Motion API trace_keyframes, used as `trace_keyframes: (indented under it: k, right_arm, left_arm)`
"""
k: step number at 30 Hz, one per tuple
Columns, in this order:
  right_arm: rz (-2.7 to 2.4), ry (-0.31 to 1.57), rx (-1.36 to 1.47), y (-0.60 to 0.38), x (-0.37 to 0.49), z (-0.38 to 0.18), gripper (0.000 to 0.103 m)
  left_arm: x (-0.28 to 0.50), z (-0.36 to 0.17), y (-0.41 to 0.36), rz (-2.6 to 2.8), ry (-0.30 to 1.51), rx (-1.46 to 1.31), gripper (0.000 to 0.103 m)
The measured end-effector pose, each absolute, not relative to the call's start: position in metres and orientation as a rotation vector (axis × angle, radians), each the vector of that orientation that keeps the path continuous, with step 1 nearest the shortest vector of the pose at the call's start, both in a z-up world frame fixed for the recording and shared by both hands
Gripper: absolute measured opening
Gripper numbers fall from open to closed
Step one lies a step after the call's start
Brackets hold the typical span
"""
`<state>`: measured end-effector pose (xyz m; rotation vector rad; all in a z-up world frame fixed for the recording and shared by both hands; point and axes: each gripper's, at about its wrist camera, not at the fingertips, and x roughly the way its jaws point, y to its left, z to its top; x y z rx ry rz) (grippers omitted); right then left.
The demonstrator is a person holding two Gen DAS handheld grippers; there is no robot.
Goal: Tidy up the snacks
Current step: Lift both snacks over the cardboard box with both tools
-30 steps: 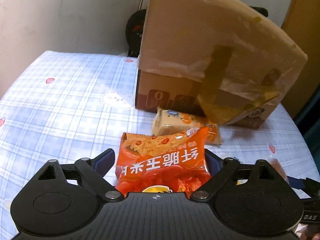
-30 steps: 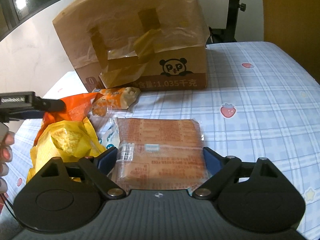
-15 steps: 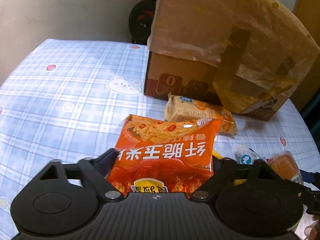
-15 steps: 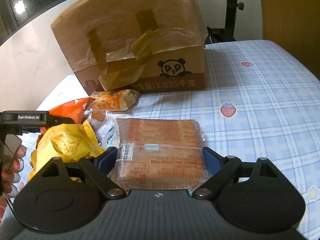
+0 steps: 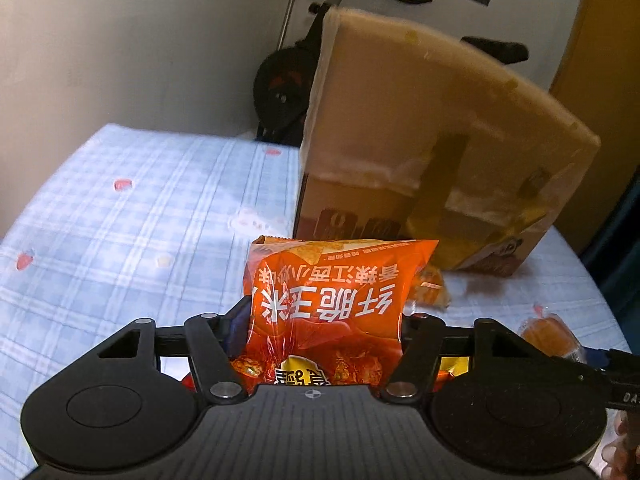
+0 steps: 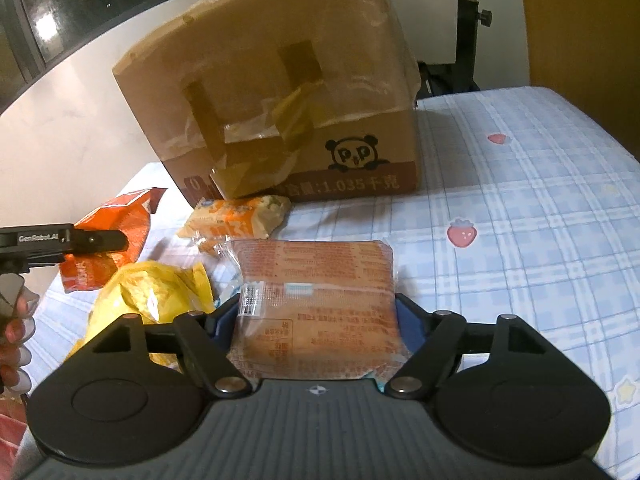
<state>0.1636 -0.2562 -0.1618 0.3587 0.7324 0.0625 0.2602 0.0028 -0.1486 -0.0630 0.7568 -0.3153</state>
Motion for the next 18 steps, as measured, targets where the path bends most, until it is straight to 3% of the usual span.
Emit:
trace_keyframes:
  k: [18]
  right_arm:
    - [0.057, 0.538, 0.248, -0.273, 0.166, -0.075, 0.078]
  left_arm:
    - [0.244, -0.076, -0.018, -0.38, 0.582, -0.048, 0.066]
